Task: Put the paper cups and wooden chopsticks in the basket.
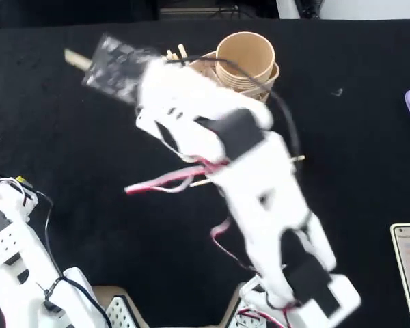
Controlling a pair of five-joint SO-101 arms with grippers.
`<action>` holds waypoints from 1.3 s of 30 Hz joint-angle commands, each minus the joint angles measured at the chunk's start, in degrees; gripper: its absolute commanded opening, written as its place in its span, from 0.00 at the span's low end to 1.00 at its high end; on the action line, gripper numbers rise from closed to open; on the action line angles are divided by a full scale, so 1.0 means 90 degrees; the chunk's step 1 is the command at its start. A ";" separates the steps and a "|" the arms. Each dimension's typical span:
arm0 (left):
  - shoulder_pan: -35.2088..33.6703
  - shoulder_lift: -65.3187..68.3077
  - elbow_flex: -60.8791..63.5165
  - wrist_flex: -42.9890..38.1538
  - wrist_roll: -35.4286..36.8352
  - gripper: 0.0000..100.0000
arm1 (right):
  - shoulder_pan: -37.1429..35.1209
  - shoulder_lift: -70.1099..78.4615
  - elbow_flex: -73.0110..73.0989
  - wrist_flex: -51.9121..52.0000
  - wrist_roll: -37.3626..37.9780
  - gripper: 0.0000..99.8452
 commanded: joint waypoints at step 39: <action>-0.0015 -0.0195 -0.0054 -0.0107 0.0049 0.19 | 0.1973 -0.0396 0.2750 -0.4317 -0.3790 0.04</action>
